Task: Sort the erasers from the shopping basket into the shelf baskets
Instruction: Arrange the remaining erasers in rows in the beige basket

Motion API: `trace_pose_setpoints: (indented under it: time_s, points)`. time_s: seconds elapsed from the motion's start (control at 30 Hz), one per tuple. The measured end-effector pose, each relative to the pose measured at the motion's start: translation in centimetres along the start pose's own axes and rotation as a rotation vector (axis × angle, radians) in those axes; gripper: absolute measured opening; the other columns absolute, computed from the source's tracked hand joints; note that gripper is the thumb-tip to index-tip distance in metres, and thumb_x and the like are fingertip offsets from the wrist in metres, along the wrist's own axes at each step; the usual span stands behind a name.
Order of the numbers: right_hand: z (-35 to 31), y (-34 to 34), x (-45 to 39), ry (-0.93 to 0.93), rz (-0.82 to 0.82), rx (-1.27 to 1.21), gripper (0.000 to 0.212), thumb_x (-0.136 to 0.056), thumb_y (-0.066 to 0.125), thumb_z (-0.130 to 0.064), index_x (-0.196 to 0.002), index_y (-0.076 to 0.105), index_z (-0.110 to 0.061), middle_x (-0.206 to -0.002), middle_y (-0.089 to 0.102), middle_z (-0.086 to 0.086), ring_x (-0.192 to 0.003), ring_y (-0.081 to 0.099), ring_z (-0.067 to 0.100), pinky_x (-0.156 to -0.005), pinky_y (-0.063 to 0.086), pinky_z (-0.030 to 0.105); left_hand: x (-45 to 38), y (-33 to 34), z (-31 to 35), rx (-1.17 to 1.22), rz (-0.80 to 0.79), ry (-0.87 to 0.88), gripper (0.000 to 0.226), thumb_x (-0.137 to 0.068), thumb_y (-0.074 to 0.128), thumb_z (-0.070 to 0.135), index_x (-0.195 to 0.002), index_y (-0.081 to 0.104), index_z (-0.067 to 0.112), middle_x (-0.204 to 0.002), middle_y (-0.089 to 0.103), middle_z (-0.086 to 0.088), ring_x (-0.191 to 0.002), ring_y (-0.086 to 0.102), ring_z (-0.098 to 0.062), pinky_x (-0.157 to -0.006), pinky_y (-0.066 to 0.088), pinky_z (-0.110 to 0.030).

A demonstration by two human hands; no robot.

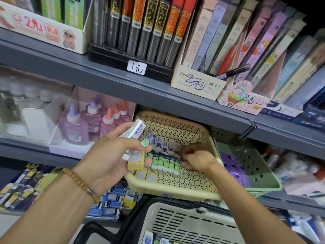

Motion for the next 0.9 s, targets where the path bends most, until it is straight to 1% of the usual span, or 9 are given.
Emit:
trace_pose_setpoints:
  time_s: [0.1,0.2,0.3,0.47,0.53,0.6,0.67,0.77,0.9]
  points:
    - [-1.8,-0.5,1.5,-0.134,0.076,-0.169,0.011,-0.096,0.057,-0.015,-0.095,0.066,-0.022,-0.089,0.074,0.003,-0.081,0.071,0.014,-0.078,0.059,0.034,0.0,0.1,0.0,0.004,-0.008,0.003,0.051,-0.077,0.053,-0.022,-0.106,0.07,0.016,-0.12,0.06,-0.021,-0.083,0.073,-0.033,-0.054,0.059,-0.04]
    - [-4.9,0.8,3.8,-0.276,-0.099,-0.586,0.016,-0.094,0.064,-0.024,-0.101,0.07,-0.012,-0.088,0.076,0.005,-0.074,0.07,0.012,-0.061,0.055,0.024,0.0,0.2,-0.2,0.001,-0.017,0.003,0.05,-0.075,0.053,-0.023,-0.099,0.073,0.016,-0.114,0.062,-0.021,-0.081,0.073,-0.032,-0.055,0.06,-0.042]
    - [-7.8,2.4,5.7,-0.372,-0.267,-0.673,0.018,-0.089,0.07,-0.023,-0.104,0.07,-0.011,-0.087,0.076,0.005,-0.075,0.069,0.014,-0.06,0.053,0.023,-0.1,0.4,-0.3,-0.025,-0.067,0.001,0.047,-0.066,0.058,-0.02,-0.09,0.077,0.016,-0.094,0.07,-0.018,-0.077,0.072,-0.031,-0.057,0.06,-0.043]
    - [-9.2,3.5,5.9,-0.343,-0.359,-0.838,0.005,-0.093,0.062,-0.006,-0.094,0.066,-0.005,-0.077,0.07,0.009,-0.065,0.06,0.012,-0.057,0.051,0.022,-0.1,0.2,0.2,-0.084,-0.118,0.026,0.043,-0.059,0.065,-0.008,-0.091,0.077,0.018,-0.094,0.067,-0.017,-0.076,0.072,-0.028,-0.057,0.06,-0.044]
    - [-8.9,3.4,5.3,-0.313,-0.391,-0.929,0.012,-0.093,0.06,-0.004,-0.088,0.07,-0.005,-0.078,0.07,0.009,-0.065,0.062,0.014,-0.056,0.053,0.024,-0.2,-0.5,0.8,-0.088,-0.102,0.061,0.038,-0.059,0.066,-0.007,-0.084,0.078,0.02,-0.09,0.067,-0.014,-0.077,0.072,-0.03,-0.056,0.06,-0.043]
    - [-8.2,3.0,4.4,-0.275,-0.399,-0.982,0.032,-0.094,0.056,0.001,-0.072,0.076,-0.01,-0.075,0.072,0.011,-0.065,0.068,0.016,-0.056,0.056,0.025,-0.4,-1.2,1.5,-0.11,-0.072,0.099,0.037,-0.057,0.067,-0.005,-0.081,0.077,0.021,-0.083,0.067,-0.011,-0.077,0.072,-0.03,-0.056,0.059,-0.041]
    - [-7.3,2.5,3.1,-0.237,-0.338,-0.963,0.041,-0.094,0.053,0.005,-0.064,0.076,-0.011,-0.073,0.072,0.013,-0.063,0.071,0.018,-0.058,0.058,0.024,-0.4,-1.7,2.0,-0.136,-0.046,0.132,0.035,-0.055,0.068,-0.003,-0.075,0.077,0.024,-0.076,0.068,-0.008,-0.074,0.072,-0.028,-0.055,0.058,-0.041]
    - [-6.1,2.4,0.9,-0.179,-0.173,-0.646,0.02,-0.093,0.059,0.003,-0.079,0.069,-0.007,-0.078,0.07,0.013,-0.061,0.071,0.015,-0.061,0.059,0.023,-0.3,-1.8,2.3,-0.155,-0.042,0.15,0.032,-0.054,0.067,-0.002,-0.068,0.076,0.026,-0.069,0.067,-0.006,-0.071,0.07,-0.027,-0.057,0.059,-0.042]
    - [-6.5,4.7,-0.8,-0.173,-0.2,-0.35,0.015,-0.095,0.059,-0.001,-0.086,0.067,-0.009,-0.078,0.07,0.011,-0.069,0.072,0.014,-0.072,0.06,0.026,-0.8,-2.0,2.2,-0.188,-0.04,0.141,0.031,-0.056,0.069,-0.001,-0.078,0.074,0.02,-0.071,0.067,-0.005,-0.075,0.07,-0.027,-0.056,0.058,-0.04]
Point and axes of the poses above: each hand's wrist, its own x-axis away from the middle knuckle, its own y-axis out of the palm, z = x × y, the point moved 7 cm from there along -x, towards the middle knuckle
